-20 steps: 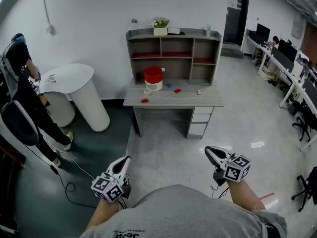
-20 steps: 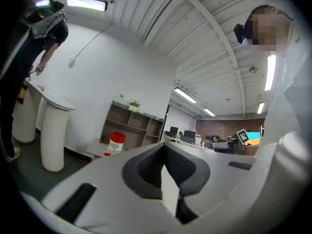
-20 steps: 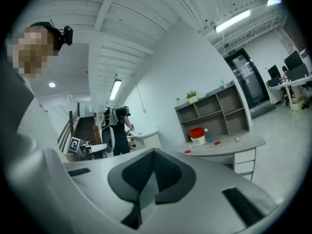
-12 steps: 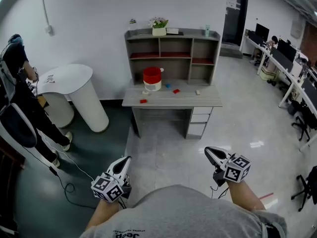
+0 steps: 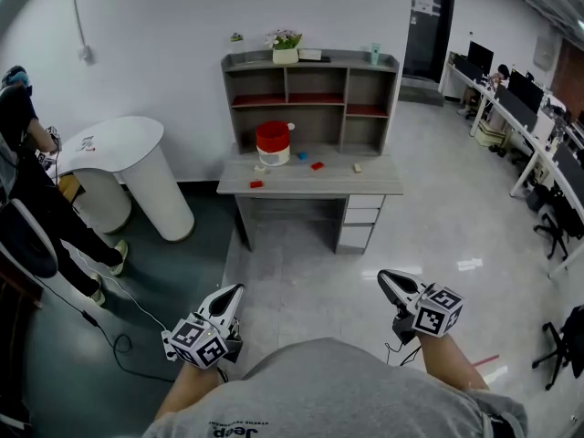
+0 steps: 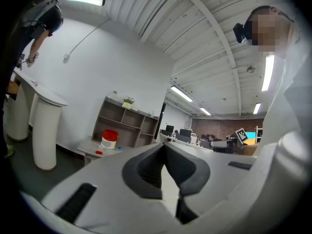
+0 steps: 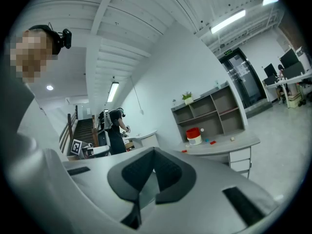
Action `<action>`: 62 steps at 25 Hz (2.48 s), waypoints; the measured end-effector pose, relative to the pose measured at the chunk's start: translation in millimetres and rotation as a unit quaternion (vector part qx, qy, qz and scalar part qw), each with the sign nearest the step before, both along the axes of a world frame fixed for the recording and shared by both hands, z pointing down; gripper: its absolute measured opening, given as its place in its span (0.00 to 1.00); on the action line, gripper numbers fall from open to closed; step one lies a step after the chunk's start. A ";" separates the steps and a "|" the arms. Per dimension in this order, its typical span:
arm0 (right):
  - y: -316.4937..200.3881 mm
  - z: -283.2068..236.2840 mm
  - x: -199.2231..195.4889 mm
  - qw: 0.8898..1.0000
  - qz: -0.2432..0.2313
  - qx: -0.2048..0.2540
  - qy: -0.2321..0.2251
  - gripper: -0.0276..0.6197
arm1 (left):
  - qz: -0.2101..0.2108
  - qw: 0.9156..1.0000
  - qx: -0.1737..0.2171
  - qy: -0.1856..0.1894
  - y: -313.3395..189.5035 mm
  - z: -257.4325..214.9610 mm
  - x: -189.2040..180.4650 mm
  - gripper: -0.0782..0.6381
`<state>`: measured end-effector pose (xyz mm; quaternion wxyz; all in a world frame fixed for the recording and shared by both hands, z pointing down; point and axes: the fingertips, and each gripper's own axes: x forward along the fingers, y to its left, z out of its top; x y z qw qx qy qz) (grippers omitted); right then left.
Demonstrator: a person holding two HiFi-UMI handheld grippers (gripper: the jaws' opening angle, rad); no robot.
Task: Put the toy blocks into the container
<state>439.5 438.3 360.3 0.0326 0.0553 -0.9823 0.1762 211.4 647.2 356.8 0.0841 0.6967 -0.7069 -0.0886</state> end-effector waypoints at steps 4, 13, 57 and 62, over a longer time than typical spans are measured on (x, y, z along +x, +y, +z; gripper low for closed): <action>-9.1 -0.2 22.4 1.000 -0.005 0.008 0.004 0.07 | 0.007 1.000 0.001 -0.001 -18.8 -1.0 21.0 0.13; -40.0 9.3 62.1 0.999 -0.018 0.025 0.022 0.07 | 0.026 1.000 -0.005 0.002 -66.0 11.6 70.4 0.13; -456.2 57.0 -393.7 0.998 -0.023 -0.011 0.052 0.07 | 0.018 0.997 -0.069 0.041 -472.5 78.0 -380.7 0.13; -527.9 52.9 -431.2 0.995 -0.093 -0.005 0.043 0.07 | -0.029 0.994 -0.090 0.050 -533.0 86.3 -384.1 0.13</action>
